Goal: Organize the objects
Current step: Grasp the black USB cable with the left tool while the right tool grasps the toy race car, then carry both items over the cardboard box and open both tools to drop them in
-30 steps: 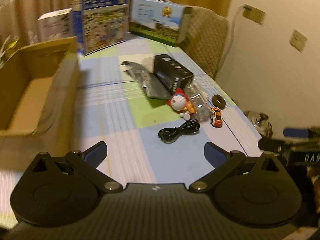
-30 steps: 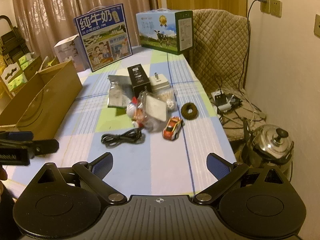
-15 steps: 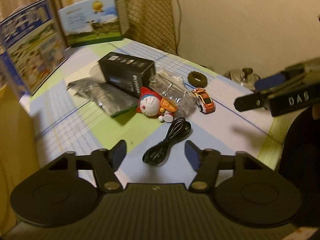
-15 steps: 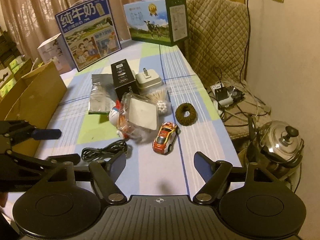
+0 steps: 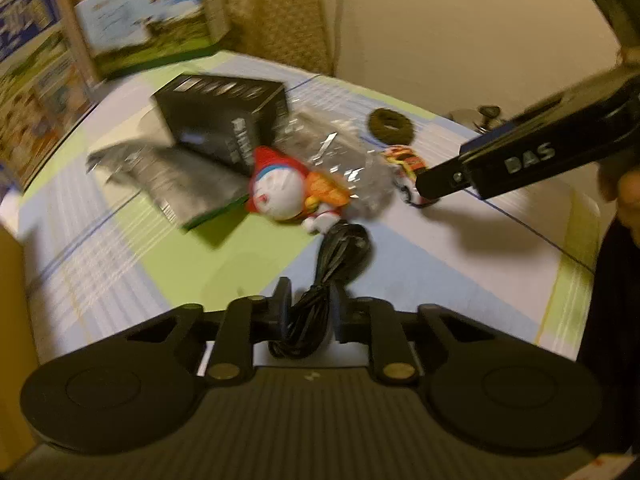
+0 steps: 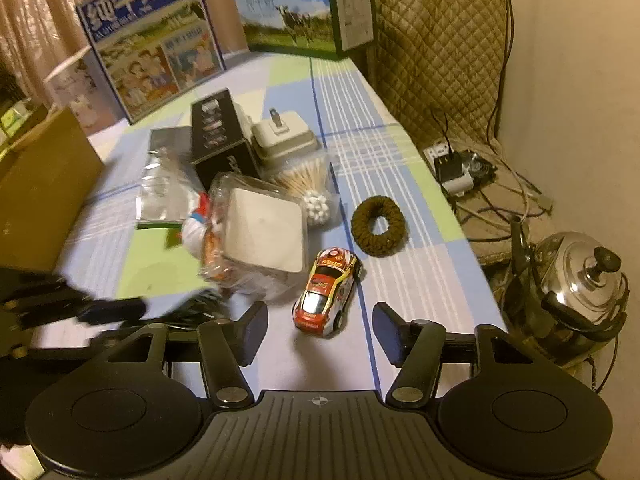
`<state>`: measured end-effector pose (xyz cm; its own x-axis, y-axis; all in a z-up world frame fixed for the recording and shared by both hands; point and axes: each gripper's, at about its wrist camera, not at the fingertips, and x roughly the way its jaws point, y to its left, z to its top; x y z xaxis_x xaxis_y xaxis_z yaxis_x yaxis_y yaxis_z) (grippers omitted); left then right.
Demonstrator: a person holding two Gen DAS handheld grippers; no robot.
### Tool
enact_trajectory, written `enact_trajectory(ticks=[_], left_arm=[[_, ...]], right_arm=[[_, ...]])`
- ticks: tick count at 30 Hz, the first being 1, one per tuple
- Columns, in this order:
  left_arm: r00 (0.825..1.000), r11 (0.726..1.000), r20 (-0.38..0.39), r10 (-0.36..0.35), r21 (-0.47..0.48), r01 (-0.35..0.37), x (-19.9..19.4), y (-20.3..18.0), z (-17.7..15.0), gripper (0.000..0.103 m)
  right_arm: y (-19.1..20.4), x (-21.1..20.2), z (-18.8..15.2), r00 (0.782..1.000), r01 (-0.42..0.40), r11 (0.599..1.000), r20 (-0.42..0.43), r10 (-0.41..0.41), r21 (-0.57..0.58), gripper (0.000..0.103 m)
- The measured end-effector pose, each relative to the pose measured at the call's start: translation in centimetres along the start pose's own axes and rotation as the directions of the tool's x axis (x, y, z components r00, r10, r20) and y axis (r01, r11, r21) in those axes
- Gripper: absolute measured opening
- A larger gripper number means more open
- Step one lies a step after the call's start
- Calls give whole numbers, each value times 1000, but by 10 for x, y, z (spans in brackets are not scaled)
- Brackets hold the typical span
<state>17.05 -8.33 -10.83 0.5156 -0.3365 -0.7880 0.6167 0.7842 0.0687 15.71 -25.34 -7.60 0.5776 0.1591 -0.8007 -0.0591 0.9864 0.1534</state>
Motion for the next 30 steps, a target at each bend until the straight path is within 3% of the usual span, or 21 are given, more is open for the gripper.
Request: enact_trajectory(ticks=[5, 7, 12, 17, 18, 21, 30], left_arm=[[999, 979, -11, 37, -200, -39, -16, 20, -18, 7], [998, 971, -10, 55, -233, -56, -25, 20, -26, 7], [996, 955, -4, 87, -285, -84, -41, 19, -45, 7], [993, 954, -16, 121, -274, -120, -52, 12, -57, 9], [992, 954, -17, 126, -271, -126, -53, 11, -59, 10], [991, 953, -12, 133, -272, -131, -54, 11, -62, 27], [995, 969, -20, 102, -225, -104, -35, 12, -54, 28]], right_arm=[[1, 25, 3, 1000, 31, 999, 3, -31, -11, 43], [4, 27, 3, 999, 48, 999, 18, -48, -18, 31], [19, 15, -10, 999, 40, 999, -14, -41, -10, 29], [52, -4, -42, 993, -96, 991, -77, 89, -96, 29], [57, -5, -46, 993, -101, 988, -79, 92, -114, 29], [65, -5, -52, 995, -88, 987, -64, 80, -131, 30], [69, 0, -52, 999, -37, 988, -21, 34, -153, 33]])
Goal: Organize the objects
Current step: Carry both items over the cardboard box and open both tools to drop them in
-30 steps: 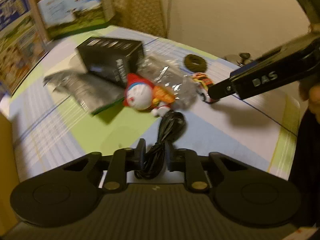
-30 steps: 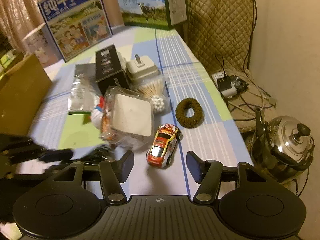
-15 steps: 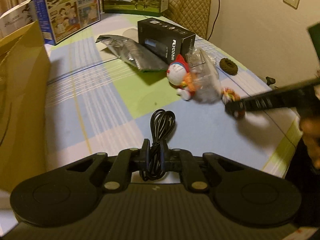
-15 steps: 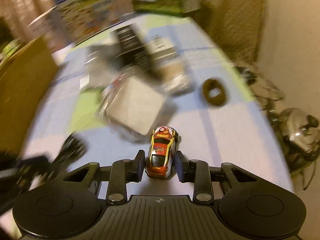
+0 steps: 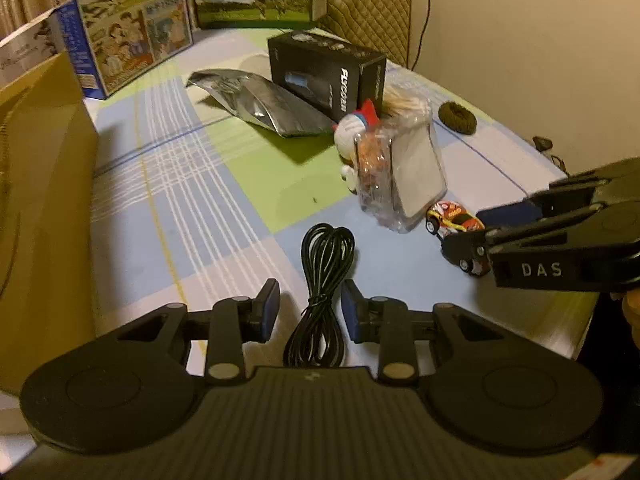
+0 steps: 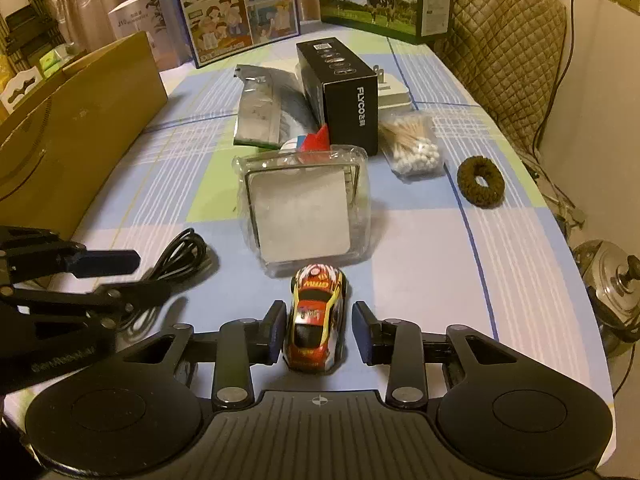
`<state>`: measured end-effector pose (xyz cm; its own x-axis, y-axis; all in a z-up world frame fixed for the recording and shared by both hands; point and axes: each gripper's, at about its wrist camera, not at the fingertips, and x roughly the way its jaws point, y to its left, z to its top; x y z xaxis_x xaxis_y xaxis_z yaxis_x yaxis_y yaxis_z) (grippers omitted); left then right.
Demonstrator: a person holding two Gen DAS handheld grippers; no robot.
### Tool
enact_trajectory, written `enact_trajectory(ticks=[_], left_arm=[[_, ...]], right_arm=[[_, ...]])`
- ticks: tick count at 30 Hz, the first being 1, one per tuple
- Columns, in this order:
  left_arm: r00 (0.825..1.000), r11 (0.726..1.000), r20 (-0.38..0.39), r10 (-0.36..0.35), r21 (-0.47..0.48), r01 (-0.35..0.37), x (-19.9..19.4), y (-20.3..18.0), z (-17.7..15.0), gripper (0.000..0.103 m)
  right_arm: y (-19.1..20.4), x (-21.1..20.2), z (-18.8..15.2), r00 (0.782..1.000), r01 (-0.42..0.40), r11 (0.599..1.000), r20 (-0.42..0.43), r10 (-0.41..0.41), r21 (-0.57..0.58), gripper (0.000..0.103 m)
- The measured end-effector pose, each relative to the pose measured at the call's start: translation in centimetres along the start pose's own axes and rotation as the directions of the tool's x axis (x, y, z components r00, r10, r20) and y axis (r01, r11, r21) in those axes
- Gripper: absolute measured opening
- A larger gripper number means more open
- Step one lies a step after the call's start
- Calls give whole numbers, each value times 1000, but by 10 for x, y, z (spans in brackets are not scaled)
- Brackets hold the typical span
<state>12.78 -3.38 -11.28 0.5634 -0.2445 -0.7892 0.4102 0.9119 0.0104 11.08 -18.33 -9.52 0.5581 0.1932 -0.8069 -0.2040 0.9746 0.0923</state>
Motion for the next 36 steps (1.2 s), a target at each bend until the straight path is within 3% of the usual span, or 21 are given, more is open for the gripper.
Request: enact_trajectory(ticks=[3, 5, 7, 17, 24, 31, 36], left_arm=[[1000, 1000, -24, -6, 18, 6, 6, -2, -1, 25], [1000, 1000, -19, -17, 4, 17, 5, -2, -3, 15], [999, 1000, -29, -14, -14, 13, 5, -2, -3, 14], [999, 995, -41, -16, -96, 12, -12, 4, -6, 14], [1000, 991, 8, -9, -134, 10, -43, 5, 1, 14], [992, 987, 116, 55, -158, -36, -105, 22, 21, 14], [971, 971, 181, 157, -209, -118, -159, 64, 34, 14]], right_arm=[[4, 2, 0, 1000, 21, 999, 12, -21, -24, 33], [6, 3, 0, 999, 33, 999, 16, -32, -31, 33], [10, 3, -3, 999, 47, 998, 21, -46, -46, 28], [9, -18, -5, 998, 37, 999, 52, -37, -5, 27], [14, -49, 1, 995, 22, 1000, 99, -22, 0, 27], [44, -86, 40, 978, -75, 996, 192, 83, -47, 27], [88, -100, 80, 951, -188, 974, 226, 212, -126, 27]])
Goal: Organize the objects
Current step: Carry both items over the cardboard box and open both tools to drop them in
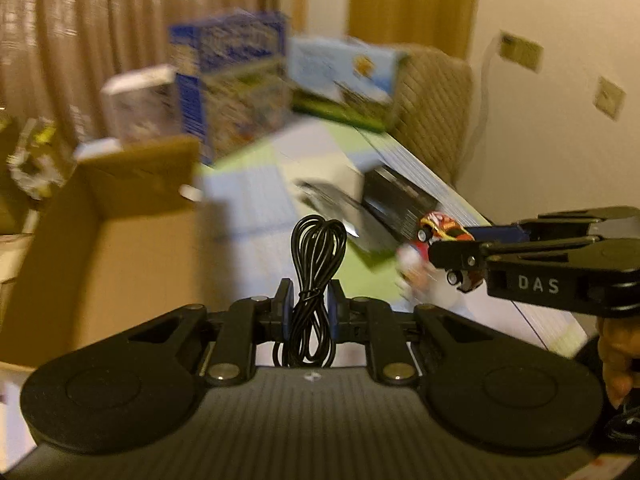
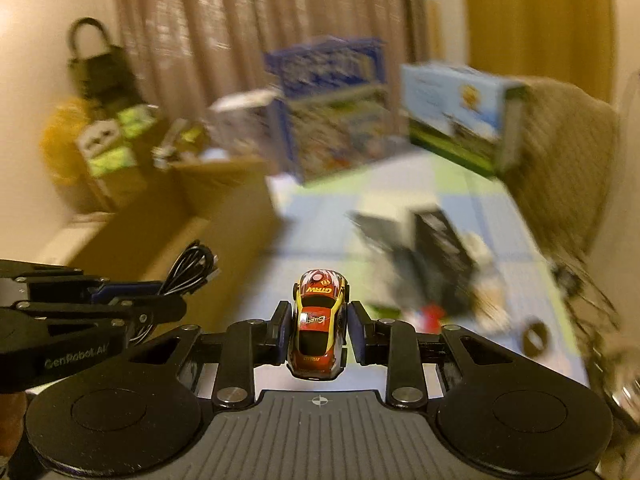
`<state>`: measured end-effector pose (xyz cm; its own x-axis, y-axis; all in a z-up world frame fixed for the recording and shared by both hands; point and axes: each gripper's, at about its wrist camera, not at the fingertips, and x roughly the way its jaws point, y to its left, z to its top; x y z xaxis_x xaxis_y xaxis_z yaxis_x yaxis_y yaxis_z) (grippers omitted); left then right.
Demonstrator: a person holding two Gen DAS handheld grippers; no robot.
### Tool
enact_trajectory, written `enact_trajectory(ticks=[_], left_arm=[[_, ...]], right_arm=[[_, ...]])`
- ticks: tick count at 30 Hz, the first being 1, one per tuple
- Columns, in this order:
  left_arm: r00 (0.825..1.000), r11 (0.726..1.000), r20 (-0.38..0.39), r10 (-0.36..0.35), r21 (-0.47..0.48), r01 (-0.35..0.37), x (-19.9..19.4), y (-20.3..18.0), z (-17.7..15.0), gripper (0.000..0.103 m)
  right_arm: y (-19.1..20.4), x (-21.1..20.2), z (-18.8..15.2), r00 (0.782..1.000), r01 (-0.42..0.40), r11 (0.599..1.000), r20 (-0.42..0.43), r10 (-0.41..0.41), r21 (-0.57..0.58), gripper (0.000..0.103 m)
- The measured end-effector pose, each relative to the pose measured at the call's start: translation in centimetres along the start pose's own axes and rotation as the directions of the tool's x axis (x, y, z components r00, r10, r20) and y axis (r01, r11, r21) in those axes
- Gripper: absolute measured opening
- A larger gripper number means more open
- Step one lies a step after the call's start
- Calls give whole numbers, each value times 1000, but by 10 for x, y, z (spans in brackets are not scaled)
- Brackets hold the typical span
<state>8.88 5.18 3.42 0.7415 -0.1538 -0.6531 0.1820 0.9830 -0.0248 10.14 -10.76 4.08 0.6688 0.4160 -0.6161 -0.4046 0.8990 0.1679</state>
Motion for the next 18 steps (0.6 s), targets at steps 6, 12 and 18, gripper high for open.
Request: enact_trajectory(ticks=[6, 12, 18], left_arm=[[991, 990, 3, 136, -29, -136, -28, 77, 23, 14], [982, 981, -34, 187, -50, -188, -23, 141, 23, 14], [981, 979, -62, 182, -84, -187, -10, 174, 12, 14]], right_arm=[[67, 37, 42, 988, -151, 987, -13, 151, -51, 27], [118, 95, 56, 971, -230, 972, -88, 224, -58, 27], [134, 131, 56, 962, -249, 968, -125, 242, -40, 27]])
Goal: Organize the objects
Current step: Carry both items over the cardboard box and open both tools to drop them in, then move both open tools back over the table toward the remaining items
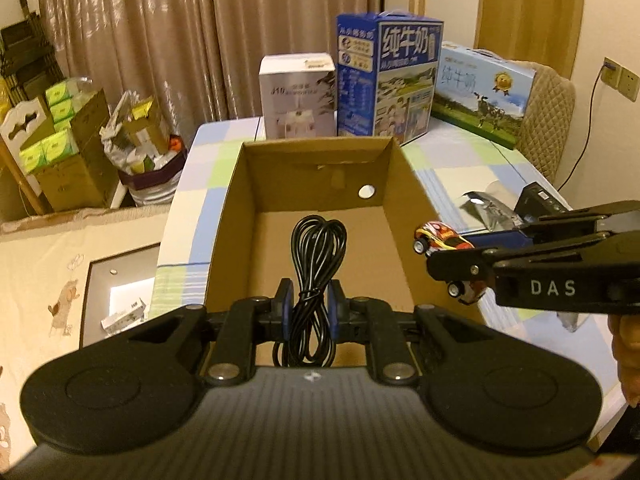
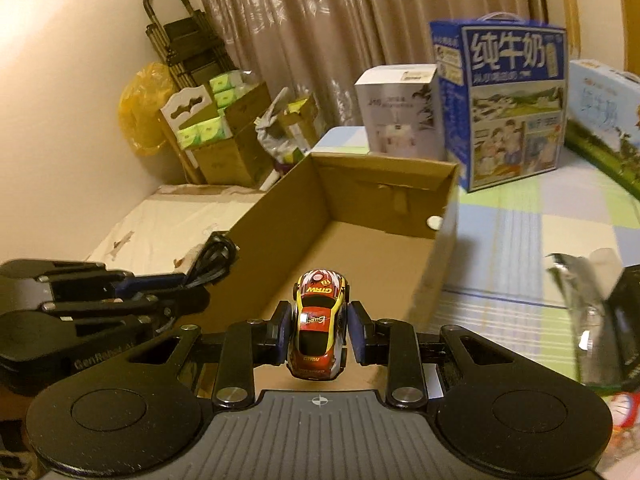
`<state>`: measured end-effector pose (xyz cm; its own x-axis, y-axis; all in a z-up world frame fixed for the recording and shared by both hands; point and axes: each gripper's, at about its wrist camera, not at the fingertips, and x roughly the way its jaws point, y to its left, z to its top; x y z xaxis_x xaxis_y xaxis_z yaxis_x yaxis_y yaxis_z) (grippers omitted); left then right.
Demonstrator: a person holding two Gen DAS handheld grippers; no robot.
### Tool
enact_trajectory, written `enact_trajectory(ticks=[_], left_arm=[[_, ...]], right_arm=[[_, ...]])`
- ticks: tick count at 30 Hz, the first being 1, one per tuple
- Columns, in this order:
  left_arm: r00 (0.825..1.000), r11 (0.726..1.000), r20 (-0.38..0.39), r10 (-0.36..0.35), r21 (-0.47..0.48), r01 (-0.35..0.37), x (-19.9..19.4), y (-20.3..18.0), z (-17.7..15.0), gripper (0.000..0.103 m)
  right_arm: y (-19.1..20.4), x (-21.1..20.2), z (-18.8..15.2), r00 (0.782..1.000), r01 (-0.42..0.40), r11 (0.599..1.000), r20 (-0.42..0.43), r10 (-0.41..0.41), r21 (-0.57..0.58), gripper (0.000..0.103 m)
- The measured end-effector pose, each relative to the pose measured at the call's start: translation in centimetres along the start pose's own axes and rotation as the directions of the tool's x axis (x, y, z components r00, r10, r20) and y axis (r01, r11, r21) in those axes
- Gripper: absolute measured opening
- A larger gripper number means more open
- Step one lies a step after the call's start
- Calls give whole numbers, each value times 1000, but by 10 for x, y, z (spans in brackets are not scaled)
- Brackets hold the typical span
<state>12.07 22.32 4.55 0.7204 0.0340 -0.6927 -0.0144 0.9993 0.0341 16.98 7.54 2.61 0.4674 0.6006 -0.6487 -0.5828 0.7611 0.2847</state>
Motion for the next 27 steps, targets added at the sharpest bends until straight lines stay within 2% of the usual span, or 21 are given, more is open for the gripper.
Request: enact_trajectory(ticks=[3, 4, 7, 12, 14, 18, 22, 25, 27], left_arm=[[1000, 1000, -8, -3, -16, 3, 10, 7, -4, 20], [1000, 1000, -3, 2, -23, -2, 13, 10, -5, 30], [1000, 999, 10, 3, -47, -2, 13, 19, -5, 31], [999, 997, 49, 16, -81, -12, -6, 25, -9, 32], [998, 996, 62, 23, -91, -17, -17, 21, -11, 38], [996, 995, 91, 9, -101, 0, -41, 7, -16, 42], [994, 993, 103, -19, -114, 31, -61, -16, -25, 57], [992, 993, 119, -46, -105, 59, -74, -39, -32, 62], [989, 993, 131, -67, -92, 80, -81, -55, -36, 70]], right_arm=[[1, 8, 0, 1000, -6, 1000, 14, 6, 2, 30], [0, 9, 0, 1000, -3, 1000, 22, 3, 12, 39], [-4, 0, -1, 998, 19, 1000, 63, -20, 23, 49], [-13, -27, -8, 995, 44, 997, 92, -49, 55, 50], [-16, -42, -15, 993, 55, 995, 96, -62, 79, 50], [-26, -75, -41, 991, 82, 989, 99, -95, 125, 51], [-34, -108, -76, 987, 126, 981, 81, -138, 144, 51], [-40, -130, -104, 983, 161, 976, 66, -172, 150, 51], [-46, -144, -122, 977, 193, 970, 62, -204, 150, 51]])
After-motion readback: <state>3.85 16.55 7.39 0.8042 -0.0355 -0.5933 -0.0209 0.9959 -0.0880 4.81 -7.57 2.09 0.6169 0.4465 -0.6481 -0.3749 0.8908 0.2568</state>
